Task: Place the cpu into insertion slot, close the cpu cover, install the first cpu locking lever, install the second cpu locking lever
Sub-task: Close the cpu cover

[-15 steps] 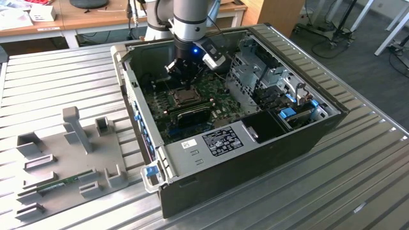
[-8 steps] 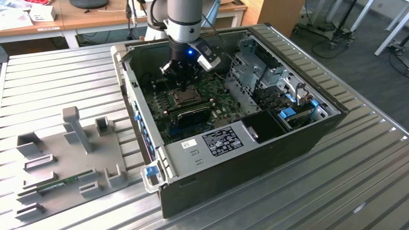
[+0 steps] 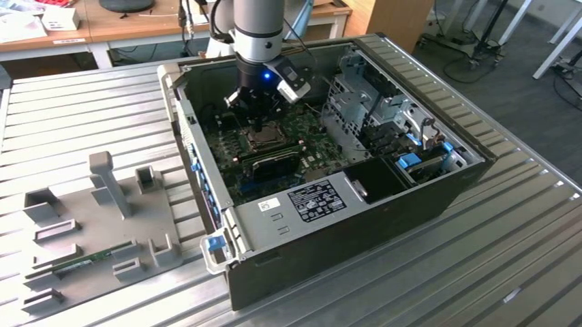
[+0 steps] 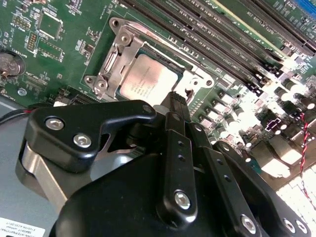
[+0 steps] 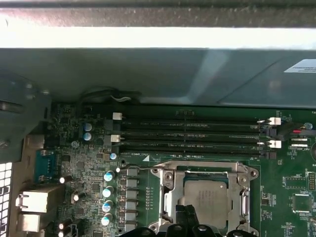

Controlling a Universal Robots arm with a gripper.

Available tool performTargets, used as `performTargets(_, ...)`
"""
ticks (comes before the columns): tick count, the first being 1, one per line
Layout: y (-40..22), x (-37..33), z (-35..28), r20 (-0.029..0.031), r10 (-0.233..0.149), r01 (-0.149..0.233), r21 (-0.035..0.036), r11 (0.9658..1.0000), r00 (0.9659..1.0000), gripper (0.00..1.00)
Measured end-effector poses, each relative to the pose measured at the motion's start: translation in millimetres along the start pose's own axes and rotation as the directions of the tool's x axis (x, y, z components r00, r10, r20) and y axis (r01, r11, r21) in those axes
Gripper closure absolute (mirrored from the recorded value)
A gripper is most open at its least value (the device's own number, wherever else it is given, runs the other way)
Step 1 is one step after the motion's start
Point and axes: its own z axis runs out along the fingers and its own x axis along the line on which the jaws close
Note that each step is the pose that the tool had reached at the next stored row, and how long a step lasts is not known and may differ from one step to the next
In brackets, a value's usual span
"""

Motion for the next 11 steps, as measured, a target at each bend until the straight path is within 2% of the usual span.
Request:
performTargets(5, -0.3, 0.6, 0.4, 0.0003, 0.000, 0.000, -0.0002, 1.0000, 1.0000, 0.89)
performTargets(11, -0.7, 4.6, 2.6, 0.0000, 0.000, 0.000, 0.0013, 1.0000, 1.0000, 0.89)
